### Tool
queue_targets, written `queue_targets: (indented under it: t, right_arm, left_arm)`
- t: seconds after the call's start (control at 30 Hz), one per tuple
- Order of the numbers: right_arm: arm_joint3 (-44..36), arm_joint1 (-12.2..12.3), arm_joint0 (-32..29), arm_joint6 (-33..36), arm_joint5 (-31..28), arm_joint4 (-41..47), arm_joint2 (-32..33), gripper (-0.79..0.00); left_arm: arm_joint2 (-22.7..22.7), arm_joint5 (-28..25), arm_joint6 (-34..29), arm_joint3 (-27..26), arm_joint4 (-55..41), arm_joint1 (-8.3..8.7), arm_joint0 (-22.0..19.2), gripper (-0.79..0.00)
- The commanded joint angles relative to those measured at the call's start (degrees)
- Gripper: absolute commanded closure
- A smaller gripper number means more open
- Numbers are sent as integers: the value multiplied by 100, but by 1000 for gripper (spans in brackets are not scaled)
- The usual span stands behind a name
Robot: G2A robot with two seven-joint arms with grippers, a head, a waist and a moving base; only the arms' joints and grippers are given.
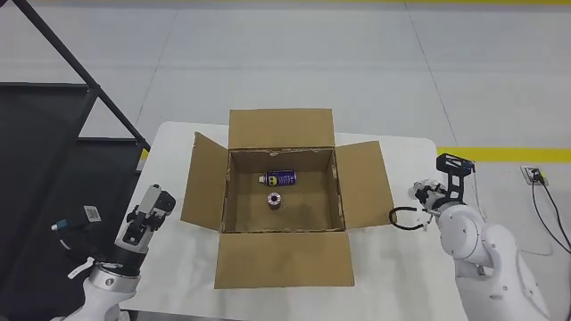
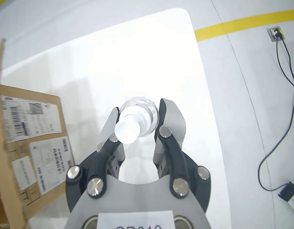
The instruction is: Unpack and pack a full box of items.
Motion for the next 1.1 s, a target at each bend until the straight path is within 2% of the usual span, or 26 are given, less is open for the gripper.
queue_targets:
  t: [0.0, 0.2, 0.23, 0.27, 0.3, 0.53, 0.63, 0.7, 0.83, 0.93, 1.07]
  right_arm:
    - [247, -1, 107, 104, 32, -79, -49, 0]
    - [741, -6, 357, 344, 13, -104, -116, 0]
    - [793, -7, 387, 365, -6, -83, -124, -77]
    - [815, -8, 402, 361, -8, -74, -123, -339]
    - [829, -9, 408, 356, -10, -64, -128, -785]
    - [756, -3, 411, 420, 1, -82, -106, -785]
    - [578, -4, 380, 340, 222, -94, -32, -785]
    - [289, -17, 353, 187, 544, -41, 57, -785]
    - [-488, -41, 178, -9, 728, 112, 82, -785]
    - [-1126, -69, 79, -176, 663, 224, -79, -785]
    - [-1767, -110, 63, -353, 290, 281, -537, -785]
  left_arm:
    - [0, 0, 0, 0, 0, 0, 0, -785]
    - [0, 0, 0, 0, 0, 0, 0, -785]
    - [0, 0, 0, 0, 0, 0, 0, -785]
    - [0, 0, 0, 0, 0, 0, 0, -785]
    - [0, 0, 0, 0, 0, 0, 0, -785]
    - [0, 0, 0, 0, 0, 0, 0, -785]
    - [0, 0, 0, 0, 0, 0, 0, -785]
    - [0, 0, 0, 0, 0, 0, 0, -785]
    - [0, 0, 0, 0, 0, 0, 0, -785]
    - [-6, -4, 37, 3, 1, 3, 11, -785]
    - [-124, -84, 157, 44, -115, 10, 69, -785]
